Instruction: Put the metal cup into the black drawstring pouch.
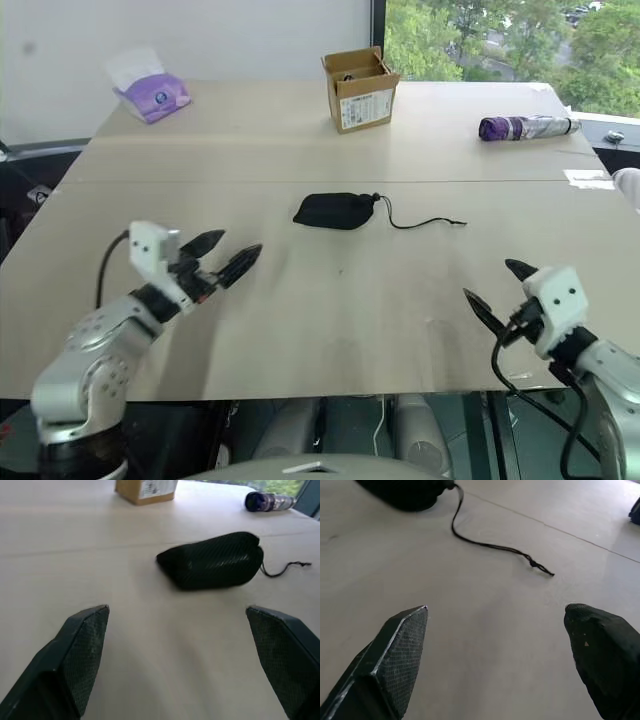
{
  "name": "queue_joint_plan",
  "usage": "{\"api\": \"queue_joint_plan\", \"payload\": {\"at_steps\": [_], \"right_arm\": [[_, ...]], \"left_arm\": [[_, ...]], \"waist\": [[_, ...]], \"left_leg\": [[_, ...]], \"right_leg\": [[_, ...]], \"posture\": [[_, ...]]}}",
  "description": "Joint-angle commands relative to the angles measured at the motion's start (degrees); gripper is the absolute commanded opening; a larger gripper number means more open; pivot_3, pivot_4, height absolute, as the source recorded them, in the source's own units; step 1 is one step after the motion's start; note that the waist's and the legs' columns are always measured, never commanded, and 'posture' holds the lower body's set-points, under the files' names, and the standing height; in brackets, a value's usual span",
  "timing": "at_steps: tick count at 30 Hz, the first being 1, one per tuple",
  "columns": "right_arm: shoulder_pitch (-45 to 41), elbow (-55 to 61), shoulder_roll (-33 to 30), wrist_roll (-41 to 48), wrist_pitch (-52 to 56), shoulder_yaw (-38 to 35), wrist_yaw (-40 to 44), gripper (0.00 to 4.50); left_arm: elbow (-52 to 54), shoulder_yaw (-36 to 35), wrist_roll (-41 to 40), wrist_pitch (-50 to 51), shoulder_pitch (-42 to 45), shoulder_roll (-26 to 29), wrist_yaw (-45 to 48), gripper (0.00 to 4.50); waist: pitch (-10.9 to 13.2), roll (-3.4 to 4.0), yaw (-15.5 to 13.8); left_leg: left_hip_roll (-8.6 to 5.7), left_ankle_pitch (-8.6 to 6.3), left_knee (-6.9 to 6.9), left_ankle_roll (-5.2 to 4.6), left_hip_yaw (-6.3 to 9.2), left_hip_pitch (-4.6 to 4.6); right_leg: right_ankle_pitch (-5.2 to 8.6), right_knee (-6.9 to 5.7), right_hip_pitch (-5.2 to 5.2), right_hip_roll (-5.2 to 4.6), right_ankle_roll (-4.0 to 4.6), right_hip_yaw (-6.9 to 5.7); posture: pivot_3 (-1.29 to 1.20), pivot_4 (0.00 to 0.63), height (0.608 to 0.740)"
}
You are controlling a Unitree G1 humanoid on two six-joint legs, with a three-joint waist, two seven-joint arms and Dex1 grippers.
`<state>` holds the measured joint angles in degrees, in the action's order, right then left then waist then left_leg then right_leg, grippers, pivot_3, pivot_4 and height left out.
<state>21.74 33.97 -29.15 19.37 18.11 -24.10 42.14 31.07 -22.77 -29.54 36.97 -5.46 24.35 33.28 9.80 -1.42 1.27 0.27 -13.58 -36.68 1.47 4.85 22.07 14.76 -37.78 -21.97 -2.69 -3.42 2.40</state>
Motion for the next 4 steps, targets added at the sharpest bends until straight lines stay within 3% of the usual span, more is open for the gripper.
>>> {"api": "queue_joint_plan", "payload": {"at_steps": [1, 4], "right_arm": [[2.0, 1.0, -0.5, 1.4, -4.0, -2.8, 1.2, 4.43], [2.7, -0.5, -0.4, 2.3, -5.9, -3.5, 1.5, 4.43]], "left_arm": [[4.4, -2.7, -2.2, -1.8, -3.0, 0.8, 0.0, 4.50], [5.0, -3.4, -3.2, -2.3, -5.1, 1.0, -0.4, 4.50]], "waist": [[0.0, 0.00, -0.4], [0.0, 0.01, -0.6]], "left_leg": [[0.02, -0.01, 0.04, 0.00, -0.01, -0.24], [0.06, -0.01, 0.04, 0.00, -0.04, -0.31]], "right_leg": [[0.07, 0.06, 0.26, 0.00, -0.09, -0.01], [0.15, 0.06, 0.30, 0.01, -0.20, 0.01]], "posture": [[0.00, 0.150, 0.740], [0.00, 0.150, 0.740]]}}
